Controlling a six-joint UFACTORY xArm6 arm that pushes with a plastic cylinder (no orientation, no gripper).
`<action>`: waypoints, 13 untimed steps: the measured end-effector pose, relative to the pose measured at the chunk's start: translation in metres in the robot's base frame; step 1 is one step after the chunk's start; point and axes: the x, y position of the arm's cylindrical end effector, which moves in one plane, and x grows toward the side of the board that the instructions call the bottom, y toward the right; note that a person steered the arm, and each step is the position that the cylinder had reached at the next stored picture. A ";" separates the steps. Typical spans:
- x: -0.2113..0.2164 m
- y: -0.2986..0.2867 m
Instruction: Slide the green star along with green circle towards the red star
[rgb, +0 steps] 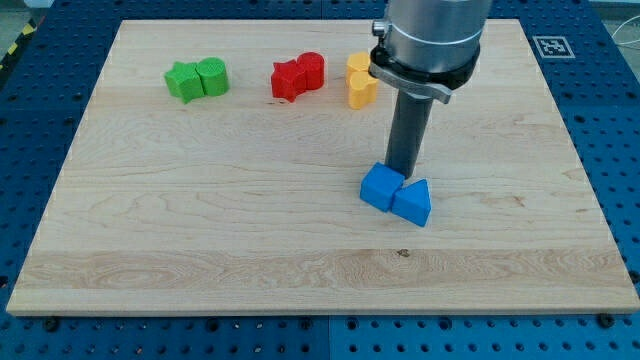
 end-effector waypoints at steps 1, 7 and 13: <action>0.008 -0.014; -0.030 -0.081; -0.055 -0.197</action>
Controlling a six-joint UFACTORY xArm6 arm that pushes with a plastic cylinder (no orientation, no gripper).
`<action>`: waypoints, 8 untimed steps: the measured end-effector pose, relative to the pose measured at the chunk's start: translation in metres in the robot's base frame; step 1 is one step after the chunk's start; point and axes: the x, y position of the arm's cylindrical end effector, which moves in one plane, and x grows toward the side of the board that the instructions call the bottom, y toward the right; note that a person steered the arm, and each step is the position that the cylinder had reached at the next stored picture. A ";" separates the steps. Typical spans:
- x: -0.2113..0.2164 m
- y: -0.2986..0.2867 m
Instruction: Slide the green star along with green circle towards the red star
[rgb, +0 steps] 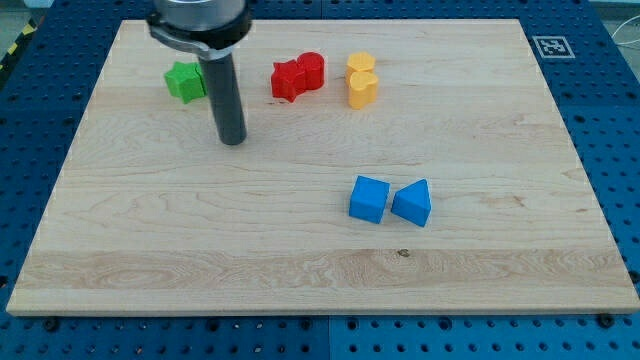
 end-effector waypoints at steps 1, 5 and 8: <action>0.000 -0.021; -0.023 -0.093; -0.101 -0.099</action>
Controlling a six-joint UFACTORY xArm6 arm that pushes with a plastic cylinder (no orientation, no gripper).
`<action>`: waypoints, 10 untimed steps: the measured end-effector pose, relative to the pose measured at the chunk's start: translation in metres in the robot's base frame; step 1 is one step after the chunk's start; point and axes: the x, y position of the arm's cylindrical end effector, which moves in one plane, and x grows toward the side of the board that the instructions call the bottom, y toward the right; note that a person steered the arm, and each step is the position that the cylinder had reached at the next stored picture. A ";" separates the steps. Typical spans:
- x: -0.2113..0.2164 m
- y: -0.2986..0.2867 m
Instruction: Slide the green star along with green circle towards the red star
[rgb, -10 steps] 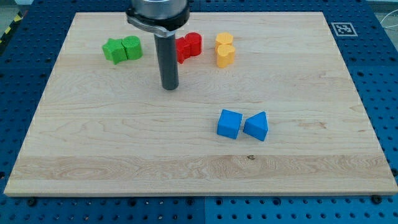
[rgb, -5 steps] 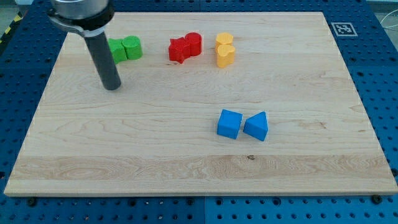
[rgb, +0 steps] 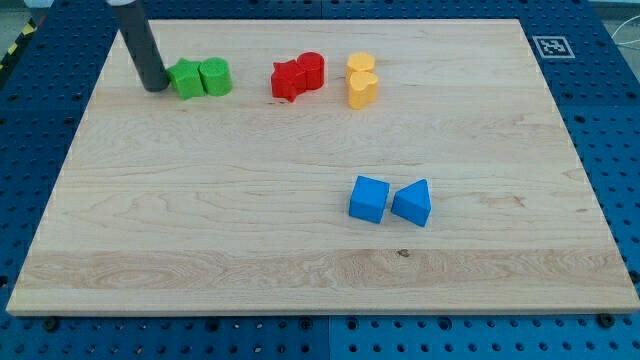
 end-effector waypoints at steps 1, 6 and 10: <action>-0.024 0.005; 0.015 0.047; 0.034 0.058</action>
